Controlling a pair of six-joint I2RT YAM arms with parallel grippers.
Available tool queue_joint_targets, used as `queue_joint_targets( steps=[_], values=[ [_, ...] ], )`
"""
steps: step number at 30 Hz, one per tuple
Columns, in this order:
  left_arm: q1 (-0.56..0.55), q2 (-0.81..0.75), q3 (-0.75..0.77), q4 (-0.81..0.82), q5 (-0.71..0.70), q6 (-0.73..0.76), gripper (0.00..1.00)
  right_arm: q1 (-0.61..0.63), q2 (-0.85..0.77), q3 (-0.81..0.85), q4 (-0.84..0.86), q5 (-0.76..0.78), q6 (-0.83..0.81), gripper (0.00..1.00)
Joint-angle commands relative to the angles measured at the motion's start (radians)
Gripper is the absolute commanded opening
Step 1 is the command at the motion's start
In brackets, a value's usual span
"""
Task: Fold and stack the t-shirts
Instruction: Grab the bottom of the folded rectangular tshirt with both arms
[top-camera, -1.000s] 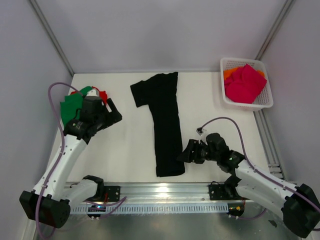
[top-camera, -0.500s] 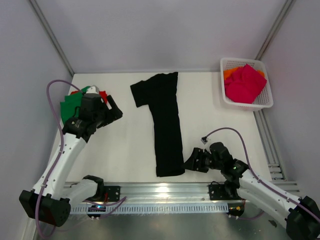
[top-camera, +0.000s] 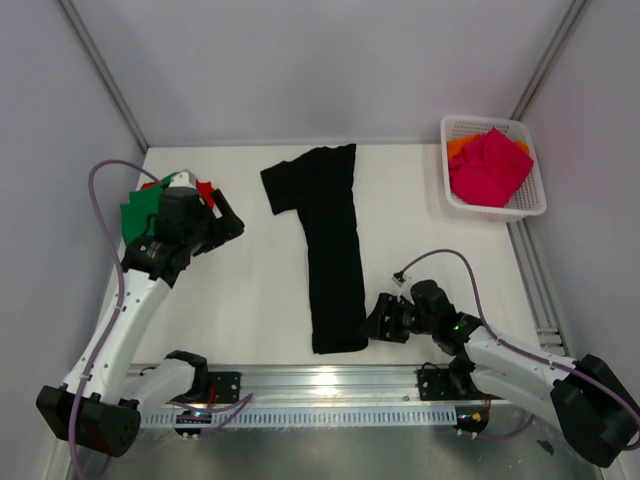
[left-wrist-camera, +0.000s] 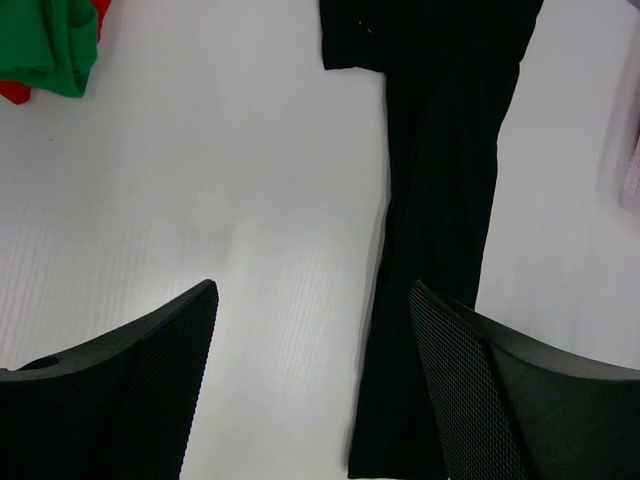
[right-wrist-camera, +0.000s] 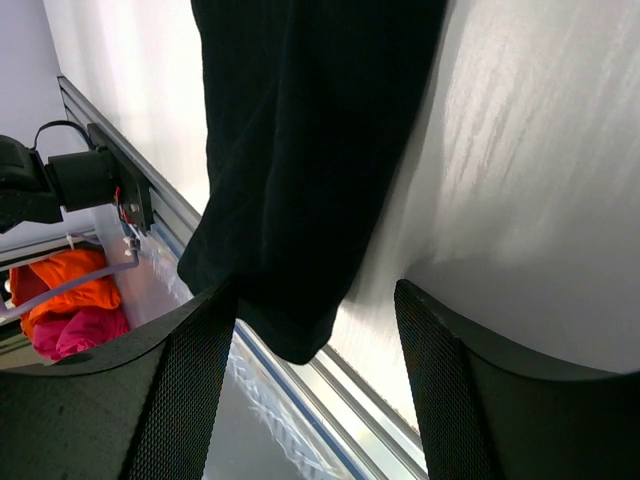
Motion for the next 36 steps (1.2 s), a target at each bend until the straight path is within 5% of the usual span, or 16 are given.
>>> queue_joint_targets(
  steps=[1,19,26,30,36],
  values=[
    [-0.001,-0.023,0.033,0.006,-0.009,0.013,0.80,-0.001,0.076,0.012,0.037,0.024,-0.053,0.69],
    [-0.001,-0.015,0.025,0.009,-0.023,0.028,0.79,-0.001,0.273,0.076,0.122,0.001,-0.091,0.67],
    [-0.001,-0.010,0.010,0.000,-0.027,0.028,0.77,-0.001,0.289,0.083,0.124,-0.013,-0.099,0.34],
    [-0.001,-0.010,-0.024,-0.007,-0.012,0.012,0.76,-0.001,0.293,0.083,0.119,-0.025,-0.105,0.05],
    [-0.006,-0.064,-0.238,0.038,0.244,-0.190,0.75,-0.003,0.318,0.090,0.122,-0.033,-0.116,0.03]
  ],
)
